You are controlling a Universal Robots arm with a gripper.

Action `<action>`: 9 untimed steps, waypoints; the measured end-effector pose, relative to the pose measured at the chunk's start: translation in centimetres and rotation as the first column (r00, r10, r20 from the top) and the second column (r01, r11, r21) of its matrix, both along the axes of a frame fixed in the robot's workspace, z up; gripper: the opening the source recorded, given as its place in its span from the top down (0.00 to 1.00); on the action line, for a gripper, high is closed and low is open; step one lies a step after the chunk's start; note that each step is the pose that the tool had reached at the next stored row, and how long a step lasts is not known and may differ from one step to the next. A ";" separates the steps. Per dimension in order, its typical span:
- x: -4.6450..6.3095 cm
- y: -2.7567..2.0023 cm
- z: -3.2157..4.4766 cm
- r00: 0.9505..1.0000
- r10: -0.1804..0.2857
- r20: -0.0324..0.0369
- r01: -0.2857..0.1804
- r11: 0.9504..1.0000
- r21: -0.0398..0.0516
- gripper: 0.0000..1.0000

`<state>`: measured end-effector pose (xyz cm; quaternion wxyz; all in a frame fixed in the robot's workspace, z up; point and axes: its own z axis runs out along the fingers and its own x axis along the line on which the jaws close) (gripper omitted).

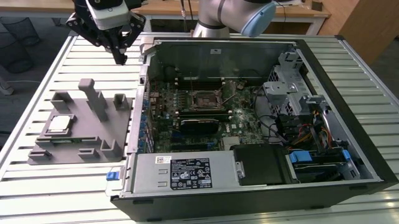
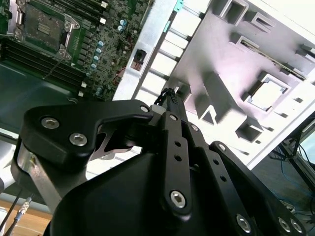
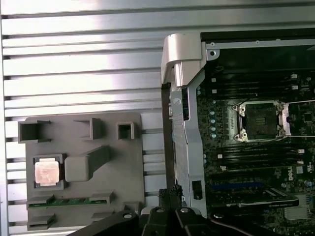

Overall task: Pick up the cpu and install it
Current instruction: 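Reach for the cpu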

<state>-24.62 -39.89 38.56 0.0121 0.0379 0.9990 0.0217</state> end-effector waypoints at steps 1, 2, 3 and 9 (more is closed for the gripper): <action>-0.1 0.00 -0.01 1.000 0.000 0.000 0.000 1.000 0.000 0.89; -0.2 0.00 -0.02 1.000 0.000 0.000 0.000 1.000 0.000 0.89; -0.3 0.00 -0.03 1.000 0.000 0.000 0.000 1.000 0.000 0.89; -1.0 0.00 -0.10 1.000 0.000 -0.001 0.000 1.000 0.000 0.89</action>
